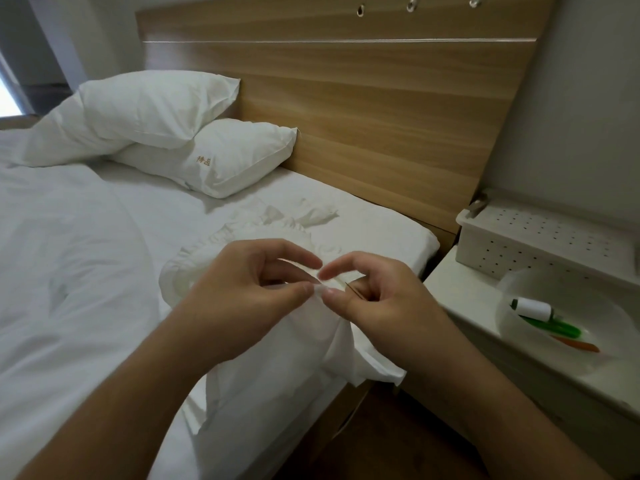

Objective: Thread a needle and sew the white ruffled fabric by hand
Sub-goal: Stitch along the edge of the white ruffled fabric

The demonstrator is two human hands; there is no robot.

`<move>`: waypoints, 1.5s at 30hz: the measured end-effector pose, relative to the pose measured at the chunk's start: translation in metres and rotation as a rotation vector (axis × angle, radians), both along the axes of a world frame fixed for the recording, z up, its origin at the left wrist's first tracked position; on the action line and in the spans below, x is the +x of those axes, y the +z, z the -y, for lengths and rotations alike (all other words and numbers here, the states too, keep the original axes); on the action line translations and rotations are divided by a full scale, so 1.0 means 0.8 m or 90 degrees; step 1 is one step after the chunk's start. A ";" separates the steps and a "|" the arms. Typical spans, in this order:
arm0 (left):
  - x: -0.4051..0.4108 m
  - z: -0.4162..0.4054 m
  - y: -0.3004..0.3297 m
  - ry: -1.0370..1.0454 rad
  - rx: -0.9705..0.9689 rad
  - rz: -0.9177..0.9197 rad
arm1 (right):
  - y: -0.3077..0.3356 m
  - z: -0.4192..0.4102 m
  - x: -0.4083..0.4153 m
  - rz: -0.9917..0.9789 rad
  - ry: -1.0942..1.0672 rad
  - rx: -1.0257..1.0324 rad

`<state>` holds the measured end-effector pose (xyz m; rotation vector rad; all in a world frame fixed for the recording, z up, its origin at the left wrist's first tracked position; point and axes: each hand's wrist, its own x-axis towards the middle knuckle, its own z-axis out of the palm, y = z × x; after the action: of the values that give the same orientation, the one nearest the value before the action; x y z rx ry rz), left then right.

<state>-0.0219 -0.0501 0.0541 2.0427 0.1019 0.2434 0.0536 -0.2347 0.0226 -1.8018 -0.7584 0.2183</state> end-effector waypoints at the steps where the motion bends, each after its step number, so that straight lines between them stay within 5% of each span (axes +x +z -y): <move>1: 0.000 0.000 0.001 -0.001 -0.005 0.001 | -0.002 0.000 0.002 0.007 -0.008 -0.007; 26: -0.001 -0.004 0.004 0.015 -0.041 -0.077 | 0.002 0.019 0.013 0.055 -0.095 0.082; 33: -0.003 -0.005 0.006 0.016 -0.054 -0.063 | 0.013 0.021 0.013 -0.118 -0.029 0.114; 45: -0.005 -0.004 0.008 -0.022 -0.073 -0.054 | 0.014 0.006 -0.013 0.023 -0.004 0.059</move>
<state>-0.0259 -0.0472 0.0605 1.9390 0.1299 0.1271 0.0432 -0.2394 0.0337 -1.7241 -0.7756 0.1441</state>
